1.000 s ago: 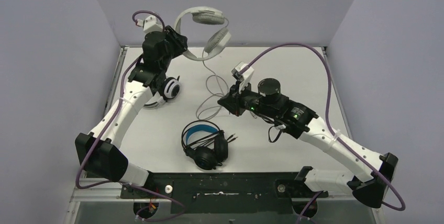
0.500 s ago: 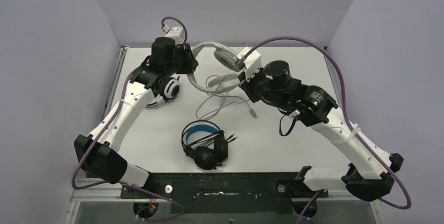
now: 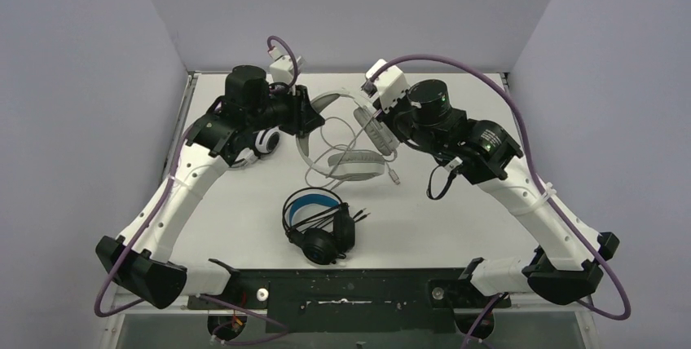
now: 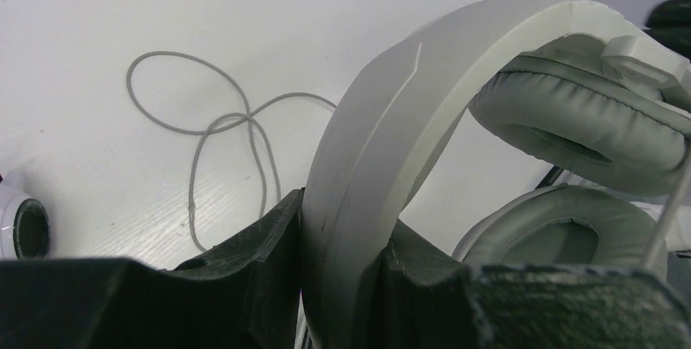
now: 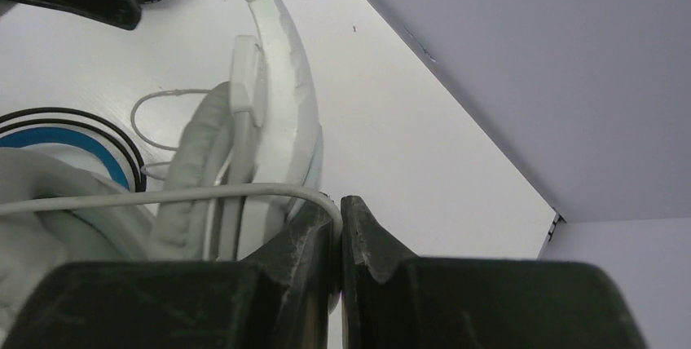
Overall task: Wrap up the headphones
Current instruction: Wrap the headphones cable around the headphones.
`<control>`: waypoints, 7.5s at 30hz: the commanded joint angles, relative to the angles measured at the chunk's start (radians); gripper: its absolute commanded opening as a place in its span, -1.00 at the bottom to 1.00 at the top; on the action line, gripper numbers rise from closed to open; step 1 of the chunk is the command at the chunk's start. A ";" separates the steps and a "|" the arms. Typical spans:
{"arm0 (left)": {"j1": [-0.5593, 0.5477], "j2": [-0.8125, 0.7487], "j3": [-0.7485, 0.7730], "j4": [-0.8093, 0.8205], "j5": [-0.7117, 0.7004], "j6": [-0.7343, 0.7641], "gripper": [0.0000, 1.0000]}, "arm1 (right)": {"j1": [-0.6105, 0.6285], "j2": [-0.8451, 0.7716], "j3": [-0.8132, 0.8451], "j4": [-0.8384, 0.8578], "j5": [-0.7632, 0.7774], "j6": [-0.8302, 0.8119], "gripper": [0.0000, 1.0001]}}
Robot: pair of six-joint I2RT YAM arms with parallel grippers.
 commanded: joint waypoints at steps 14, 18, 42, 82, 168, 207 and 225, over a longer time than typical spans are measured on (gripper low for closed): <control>-0.003 -0.088 -0.022 0.149 0.367 -0.165 -1.00 | -0.208 0.033 -0.115 0.300 -0.277 0.031 -0.76; -0.003 -0.091 -0.015 0.163 0.411 -0.196 -1.00 | -0.255 0.032 -0.169 0.374 -0.362 0.074 -0.67; 0.005 -0.088 -0.020 0.389 0.365 -0.658 -1.00 | -0.359 0.113 -0.538 0.935 -0.700 0.559 0.38; 0.170 -0.071 0.134 0.506 -0.051 -0.827 -1.00 | -0.293 0.353 -0.984 1.567 -0.684 0.808 -1.00; -0.130 -0.175 -0.133 0.198 0.303 -0.002 -1.00 | -0.228 -0.072 -0.299 0.264 -0.378 -0.065 -0.53; -0.088 -0.121 0.193 -0.132 0.174 -0.273 -1.00 | -0.383 0.424 -0.693 1.864 -0.767 0.932 -0.20; -0.173 -0.107 0.311 -0.494 -0.219 0.018 -1.00 | -0.717 0.064 -0.794 1.476 -0.732 0.854 -1.00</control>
